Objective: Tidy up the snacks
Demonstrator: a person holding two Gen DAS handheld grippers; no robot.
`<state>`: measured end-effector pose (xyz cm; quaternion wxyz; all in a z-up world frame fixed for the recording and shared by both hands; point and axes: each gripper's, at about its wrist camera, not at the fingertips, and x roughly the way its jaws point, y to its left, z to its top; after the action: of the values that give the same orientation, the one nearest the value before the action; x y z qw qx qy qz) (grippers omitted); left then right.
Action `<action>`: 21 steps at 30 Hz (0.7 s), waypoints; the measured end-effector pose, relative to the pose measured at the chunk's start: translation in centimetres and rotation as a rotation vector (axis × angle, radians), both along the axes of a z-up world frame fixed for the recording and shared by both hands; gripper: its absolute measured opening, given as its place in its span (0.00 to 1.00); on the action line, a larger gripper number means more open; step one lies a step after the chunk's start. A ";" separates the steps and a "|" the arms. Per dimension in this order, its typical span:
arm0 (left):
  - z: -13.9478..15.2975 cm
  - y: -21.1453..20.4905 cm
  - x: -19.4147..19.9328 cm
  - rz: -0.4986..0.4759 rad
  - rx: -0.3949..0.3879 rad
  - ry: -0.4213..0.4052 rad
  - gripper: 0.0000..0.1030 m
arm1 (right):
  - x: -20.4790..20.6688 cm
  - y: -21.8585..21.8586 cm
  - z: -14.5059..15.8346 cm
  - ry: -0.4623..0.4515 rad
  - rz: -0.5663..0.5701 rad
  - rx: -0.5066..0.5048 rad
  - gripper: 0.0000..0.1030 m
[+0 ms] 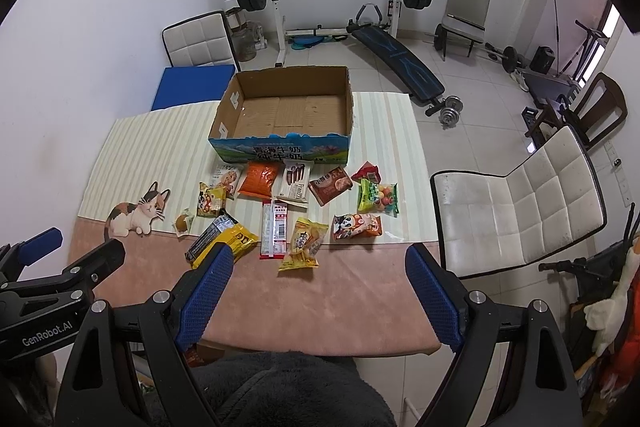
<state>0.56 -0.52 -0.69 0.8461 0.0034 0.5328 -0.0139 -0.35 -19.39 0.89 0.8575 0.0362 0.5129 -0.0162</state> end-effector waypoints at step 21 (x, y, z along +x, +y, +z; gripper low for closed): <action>0.3 -0.1 0.5 -0.001 -0.001 0.001 1.00 | 0.9 0.5 -0.5 0.007 0.007 0.008 0.88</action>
<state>1.09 -0.58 -0.39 0.8458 0.0031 0.5333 -0.0148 0.56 -18.93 0.35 0.8557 0.0380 0.5160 -0.0112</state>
